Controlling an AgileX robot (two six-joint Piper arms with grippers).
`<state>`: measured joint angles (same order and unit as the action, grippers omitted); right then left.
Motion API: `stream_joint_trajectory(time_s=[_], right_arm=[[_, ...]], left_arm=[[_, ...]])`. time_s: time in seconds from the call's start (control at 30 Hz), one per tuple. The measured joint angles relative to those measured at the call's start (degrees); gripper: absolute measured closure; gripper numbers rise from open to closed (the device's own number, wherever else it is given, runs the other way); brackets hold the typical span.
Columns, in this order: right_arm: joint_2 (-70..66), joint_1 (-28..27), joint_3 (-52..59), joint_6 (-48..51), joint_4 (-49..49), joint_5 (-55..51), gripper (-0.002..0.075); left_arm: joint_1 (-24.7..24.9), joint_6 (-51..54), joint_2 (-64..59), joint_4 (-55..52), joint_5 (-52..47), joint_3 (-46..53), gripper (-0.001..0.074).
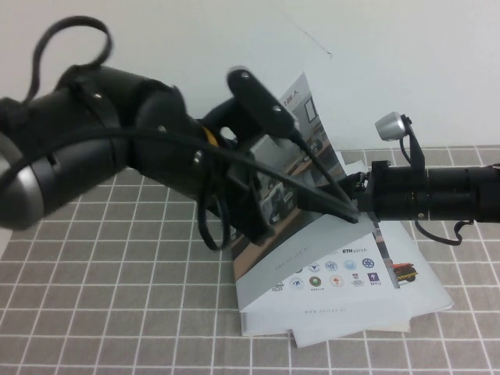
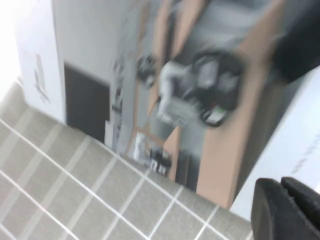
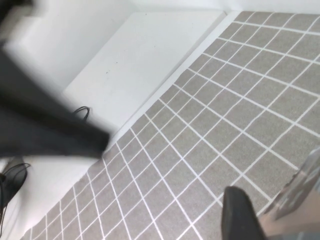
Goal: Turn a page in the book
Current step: Open the closed book
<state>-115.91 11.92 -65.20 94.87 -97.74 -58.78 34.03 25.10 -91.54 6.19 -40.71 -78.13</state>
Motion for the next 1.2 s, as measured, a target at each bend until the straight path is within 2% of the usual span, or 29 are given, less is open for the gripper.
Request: stream_joint_trajectory(time_s=[0.2,0.53,0.67,0.8,1.0,1.2], right_arm=[[0.0,0.0,0.0,-0.2,0.0,0.0,0.042],[0.0,0.0,0.0,-0.7,0.0,0.1,0.0421],[0.0,0.0,0.0,-0.7,0.0,0.1,0.0421],[0.0,0.0,0.0,-0.7,0.0,0.1,0.0421],[0.0,0.0,0.0,-0.8,0.0,0.1,0.0421],[0.0,0.0,0.0,-0.9,0.0,0.1,0.0421]], left_arm=[[14.8,-23.6,2.2,-22.1,0.9,3.5,0.0739],[34.6,-77.0,2.3,-76.9,5.8,20.4,0.0739],[36.5,-92.5,1.8,-88.8,10.8,24.0,0.0739],[35.8,-101.4,-2.4,-98.0,10.8,24.4,0.0739],[34.1,-108.7,-10.9,-103.3,10.3,24.4,0.0739],[33.9,-110.5,-17.3,-103.7,2.0,23.4,0.0739]])
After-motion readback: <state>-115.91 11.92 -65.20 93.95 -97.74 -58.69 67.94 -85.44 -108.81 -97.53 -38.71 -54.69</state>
